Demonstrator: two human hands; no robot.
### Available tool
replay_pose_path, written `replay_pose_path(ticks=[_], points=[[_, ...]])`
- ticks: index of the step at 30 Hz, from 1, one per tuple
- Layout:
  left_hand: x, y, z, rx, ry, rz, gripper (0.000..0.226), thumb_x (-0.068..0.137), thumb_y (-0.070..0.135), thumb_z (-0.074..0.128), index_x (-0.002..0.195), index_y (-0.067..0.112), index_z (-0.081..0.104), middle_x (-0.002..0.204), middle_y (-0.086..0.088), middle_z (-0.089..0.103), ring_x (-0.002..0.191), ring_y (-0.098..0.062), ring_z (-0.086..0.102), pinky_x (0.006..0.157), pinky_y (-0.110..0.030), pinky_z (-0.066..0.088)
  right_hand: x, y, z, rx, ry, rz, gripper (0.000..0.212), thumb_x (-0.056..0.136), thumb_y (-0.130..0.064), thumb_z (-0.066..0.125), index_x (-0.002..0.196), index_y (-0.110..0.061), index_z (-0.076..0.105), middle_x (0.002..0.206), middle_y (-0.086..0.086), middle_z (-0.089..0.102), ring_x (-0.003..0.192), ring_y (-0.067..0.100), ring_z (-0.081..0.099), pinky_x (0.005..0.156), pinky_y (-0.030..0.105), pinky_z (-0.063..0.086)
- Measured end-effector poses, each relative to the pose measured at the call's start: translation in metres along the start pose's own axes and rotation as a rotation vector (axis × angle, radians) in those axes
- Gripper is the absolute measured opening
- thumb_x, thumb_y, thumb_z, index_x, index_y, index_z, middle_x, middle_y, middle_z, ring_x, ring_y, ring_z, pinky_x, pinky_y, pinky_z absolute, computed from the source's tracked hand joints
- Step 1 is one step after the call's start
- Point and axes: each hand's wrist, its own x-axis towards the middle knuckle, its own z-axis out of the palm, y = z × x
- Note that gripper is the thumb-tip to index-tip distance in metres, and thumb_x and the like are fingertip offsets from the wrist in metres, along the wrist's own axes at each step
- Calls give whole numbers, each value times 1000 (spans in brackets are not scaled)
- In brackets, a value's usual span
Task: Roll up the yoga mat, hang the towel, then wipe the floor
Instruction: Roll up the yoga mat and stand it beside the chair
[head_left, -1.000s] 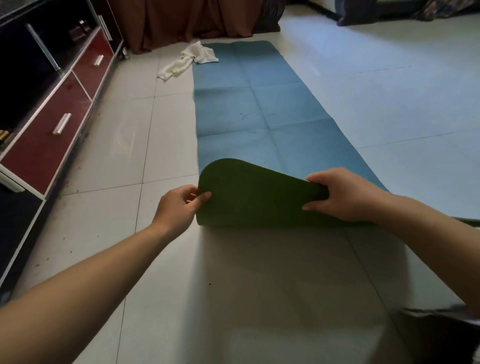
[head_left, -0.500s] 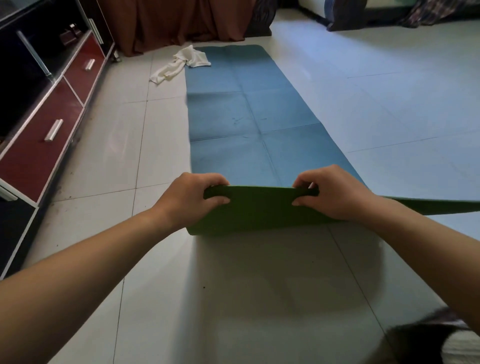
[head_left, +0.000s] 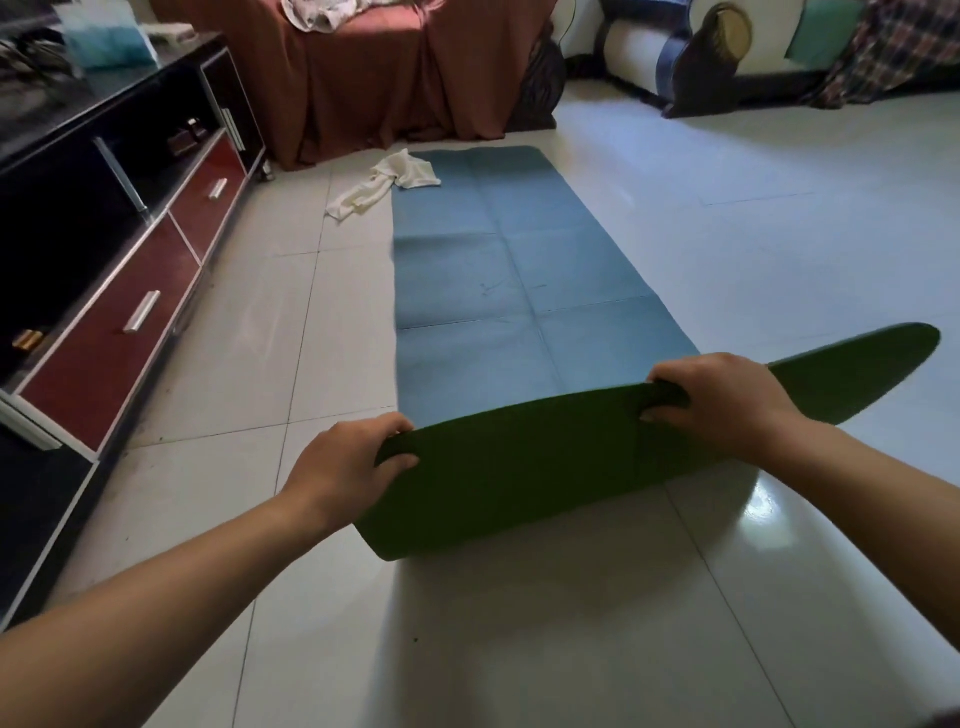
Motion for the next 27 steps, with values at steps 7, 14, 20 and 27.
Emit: replay_pose_path(ticks=[7, 14, 20, 27], points=[[56, 0, 25, 60, 52, -94, 26, 89, 31, 59, 115, 27, 57, 108, 2, 65, 96, -23, 60, 78, -33, 48, 24, 19, 62, -109, 108, 15, 61, 72, -34, 76, 125, -12, 55, 132, 15, 52, 122, 37, 48, 100, 54, 36], [89, -2, 75, -11, 158, -130, 38, 89, 19, 59, 127, 20, 53, 128, -3, 53, 118, -25, 48, 101, -39, 40, 14, 12, 143, -39, -81, 65, 82, 85, -69, 1, 143, -21, 33, 153, -1, 27, 142, 24, 19, 111, 52, 12], [55, 23, 131, 174, -113, -58, 53, 96, 44, 38, 146, 32, 22, 157, 7, 11, 145, -12, 3, 115, -47, -1, 21, 23, 170, 77, -230, -37, 100, 67, -80, -18, 147, -31, 15, 157, -10, 10, 145, 14, 4, 115, 42, -1], [32, 26, 165, 186, -332, -101, 68, 90, 60, 37, 148, 38, 8, 158, 11, 3, 145, -11, 0, 117, -44, 4, 9, 35, 178, 57, -420, -196, 113, 54, -89, -17, 147, -34, 16, 157, -6, 13, 144, 15, 8, 116, 42, 5]])
